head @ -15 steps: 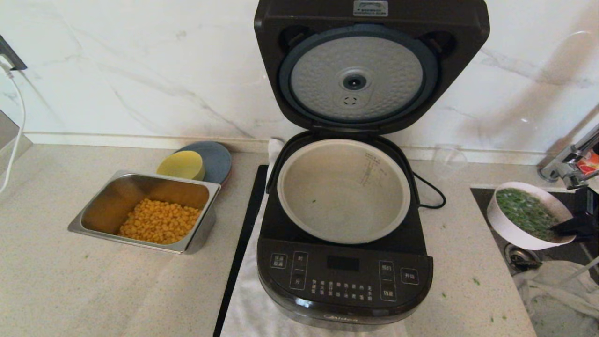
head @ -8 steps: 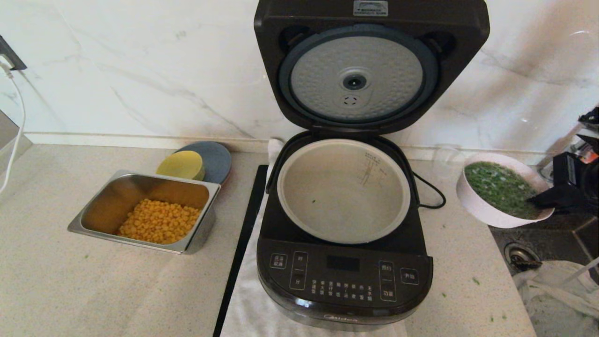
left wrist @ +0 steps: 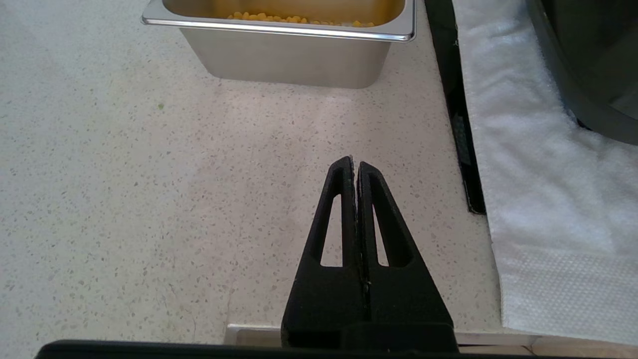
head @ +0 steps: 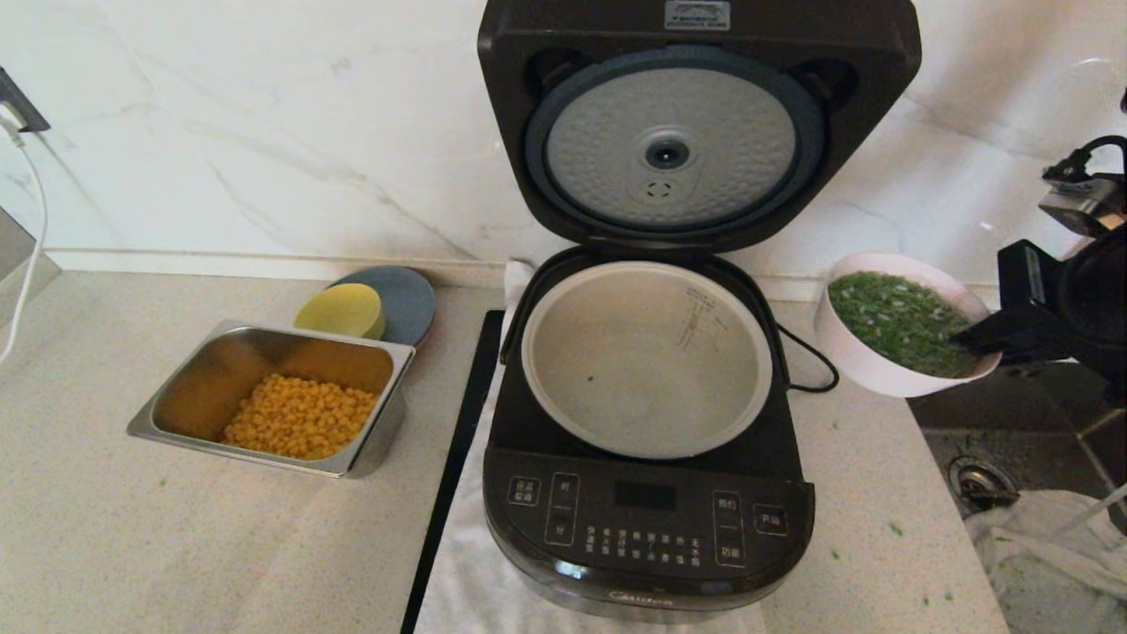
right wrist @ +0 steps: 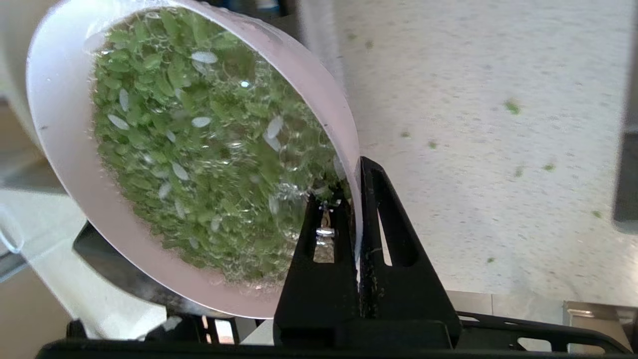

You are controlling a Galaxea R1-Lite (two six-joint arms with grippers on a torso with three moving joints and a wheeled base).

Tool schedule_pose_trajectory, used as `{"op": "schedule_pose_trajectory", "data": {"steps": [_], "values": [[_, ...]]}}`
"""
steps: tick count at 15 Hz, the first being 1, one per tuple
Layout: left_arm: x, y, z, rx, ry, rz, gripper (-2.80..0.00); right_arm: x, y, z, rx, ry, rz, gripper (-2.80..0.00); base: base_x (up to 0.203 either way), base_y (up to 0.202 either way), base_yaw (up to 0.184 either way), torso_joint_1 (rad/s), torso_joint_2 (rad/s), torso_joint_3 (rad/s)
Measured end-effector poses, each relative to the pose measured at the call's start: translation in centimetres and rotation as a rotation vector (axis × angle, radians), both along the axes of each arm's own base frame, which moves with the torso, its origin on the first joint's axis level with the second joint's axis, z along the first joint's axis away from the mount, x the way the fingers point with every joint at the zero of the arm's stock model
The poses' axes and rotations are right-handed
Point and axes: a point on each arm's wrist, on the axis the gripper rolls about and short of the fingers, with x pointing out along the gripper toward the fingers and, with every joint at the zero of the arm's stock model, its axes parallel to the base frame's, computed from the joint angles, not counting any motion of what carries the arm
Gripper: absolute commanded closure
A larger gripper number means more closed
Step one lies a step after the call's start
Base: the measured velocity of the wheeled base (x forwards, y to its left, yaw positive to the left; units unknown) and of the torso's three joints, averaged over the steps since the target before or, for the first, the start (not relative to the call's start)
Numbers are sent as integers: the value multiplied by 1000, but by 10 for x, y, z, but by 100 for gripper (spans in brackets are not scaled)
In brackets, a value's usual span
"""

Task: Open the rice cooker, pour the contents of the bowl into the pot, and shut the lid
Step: Pour the water from the bowl into the rice cooker

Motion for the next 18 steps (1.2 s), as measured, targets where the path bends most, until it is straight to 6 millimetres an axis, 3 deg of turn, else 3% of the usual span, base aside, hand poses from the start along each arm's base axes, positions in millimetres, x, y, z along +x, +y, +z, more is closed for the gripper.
{"op": "schedule_pose_trajectory", "data": {"steps": [12,18], "values": [[0,0,0,0,0,0,0,19,52,12,-18,9,90,0,0,0,0,0,0,0],[0,0,0,0,0,0,0,26,82,4,-38,12,137,0,0,0,0,0,0,0]]}}
